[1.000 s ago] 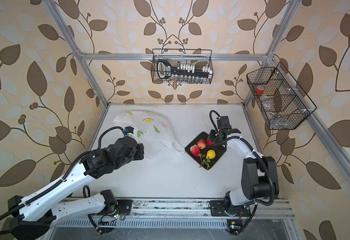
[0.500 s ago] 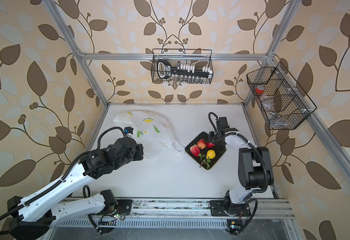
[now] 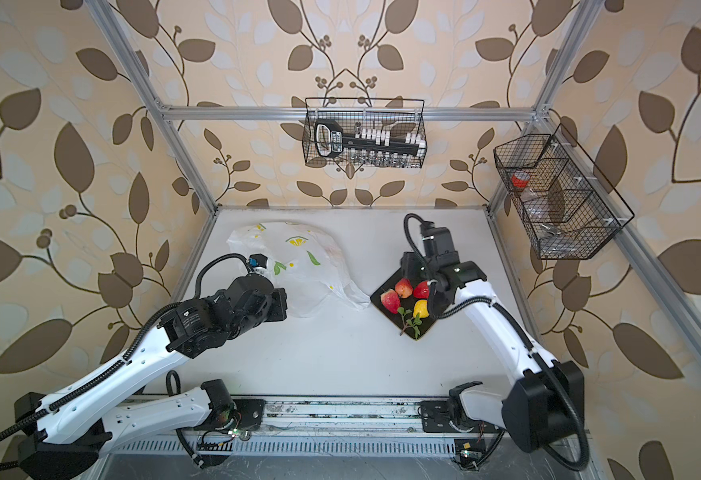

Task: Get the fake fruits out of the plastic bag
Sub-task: 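Reach the right gripper back into the bag while the left holds the handle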

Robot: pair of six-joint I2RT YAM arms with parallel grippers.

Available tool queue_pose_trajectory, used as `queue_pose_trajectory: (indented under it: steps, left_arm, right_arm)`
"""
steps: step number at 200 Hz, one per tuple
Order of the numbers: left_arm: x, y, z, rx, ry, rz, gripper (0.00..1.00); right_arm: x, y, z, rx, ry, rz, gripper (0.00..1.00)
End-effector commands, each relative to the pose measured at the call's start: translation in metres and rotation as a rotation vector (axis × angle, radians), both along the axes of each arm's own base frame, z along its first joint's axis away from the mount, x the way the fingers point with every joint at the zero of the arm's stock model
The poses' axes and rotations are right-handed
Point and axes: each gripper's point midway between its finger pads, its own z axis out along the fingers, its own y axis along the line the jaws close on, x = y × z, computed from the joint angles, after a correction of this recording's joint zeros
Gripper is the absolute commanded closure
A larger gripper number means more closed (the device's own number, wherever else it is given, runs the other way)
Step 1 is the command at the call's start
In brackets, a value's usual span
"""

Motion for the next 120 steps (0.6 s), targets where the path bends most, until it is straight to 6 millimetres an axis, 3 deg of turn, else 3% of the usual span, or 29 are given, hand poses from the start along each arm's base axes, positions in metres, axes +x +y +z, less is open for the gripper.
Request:
queue_pose_trajectory:
  steps: [1,39,65,98,120]
  left_arm:
    - [0.004,-0.003,0.021,-0.035,-0.045,-0.003,1.00]
    - [0.005,-0.005,0.025,-0.048,-0.052,-0.005,1.00]
    - [0.007,-0.006,0.034,-0.059,-0.075,-0.004,1.00]
    - [0.010,-0.007,0.041,-0.081,-0.099,0.001,1.00]
    - [0.009,-0.009,0.042,-0.083,-0.101,-0.012,1.00]
  right_arm:
    - [-0.040,0.066,0.001,0.066,-0.064,0.181,0.44]
    - [-0.068,0.172,-0.002,0.179,-0.129,0.398,0.52]
    - [-0.073,0.225,-0.026,0.197,-0.111,0.480,0.57]
    - [-0.031,0.235,-0.079,0.154,-0.040,0.277,0.61]
    - [0.007,0.230,-0.097,0.152,-0.024,0.133,0.61]
